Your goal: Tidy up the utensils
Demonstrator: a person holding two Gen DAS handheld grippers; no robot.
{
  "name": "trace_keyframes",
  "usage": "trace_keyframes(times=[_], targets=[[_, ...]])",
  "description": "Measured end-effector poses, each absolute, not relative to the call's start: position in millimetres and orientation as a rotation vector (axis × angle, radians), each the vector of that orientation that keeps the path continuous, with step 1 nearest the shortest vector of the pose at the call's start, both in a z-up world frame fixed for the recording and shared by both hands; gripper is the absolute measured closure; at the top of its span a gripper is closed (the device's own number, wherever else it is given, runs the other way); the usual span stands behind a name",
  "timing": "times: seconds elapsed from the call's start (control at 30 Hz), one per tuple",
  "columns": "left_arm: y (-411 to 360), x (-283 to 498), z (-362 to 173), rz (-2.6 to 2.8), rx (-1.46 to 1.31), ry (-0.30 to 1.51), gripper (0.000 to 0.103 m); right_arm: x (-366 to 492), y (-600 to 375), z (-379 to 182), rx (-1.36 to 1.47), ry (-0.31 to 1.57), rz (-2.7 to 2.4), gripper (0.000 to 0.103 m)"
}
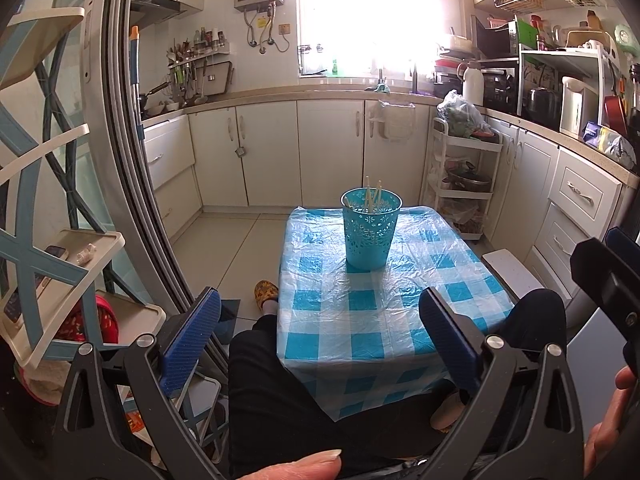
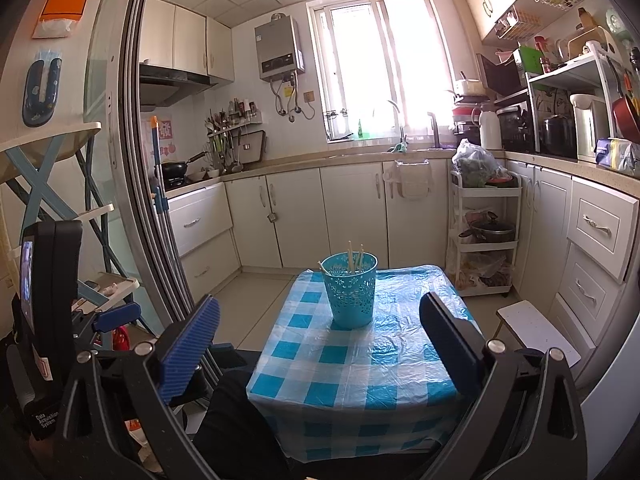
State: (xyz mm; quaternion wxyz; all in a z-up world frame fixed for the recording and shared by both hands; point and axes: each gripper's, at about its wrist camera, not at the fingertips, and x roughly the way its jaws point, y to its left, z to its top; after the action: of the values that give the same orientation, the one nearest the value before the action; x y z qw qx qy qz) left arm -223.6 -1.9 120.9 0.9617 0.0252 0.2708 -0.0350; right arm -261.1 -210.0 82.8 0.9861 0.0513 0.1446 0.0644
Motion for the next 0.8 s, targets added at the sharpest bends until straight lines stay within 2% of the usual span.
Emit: trace_keyframes(times=[0.8], targets=[[-3.4, -226.2, 122.7, -0.069, 0.053, 0.543, 0.008, -261.8, -209.8, 82.4, 0.105, 0.288, 0.129, 0.007]])
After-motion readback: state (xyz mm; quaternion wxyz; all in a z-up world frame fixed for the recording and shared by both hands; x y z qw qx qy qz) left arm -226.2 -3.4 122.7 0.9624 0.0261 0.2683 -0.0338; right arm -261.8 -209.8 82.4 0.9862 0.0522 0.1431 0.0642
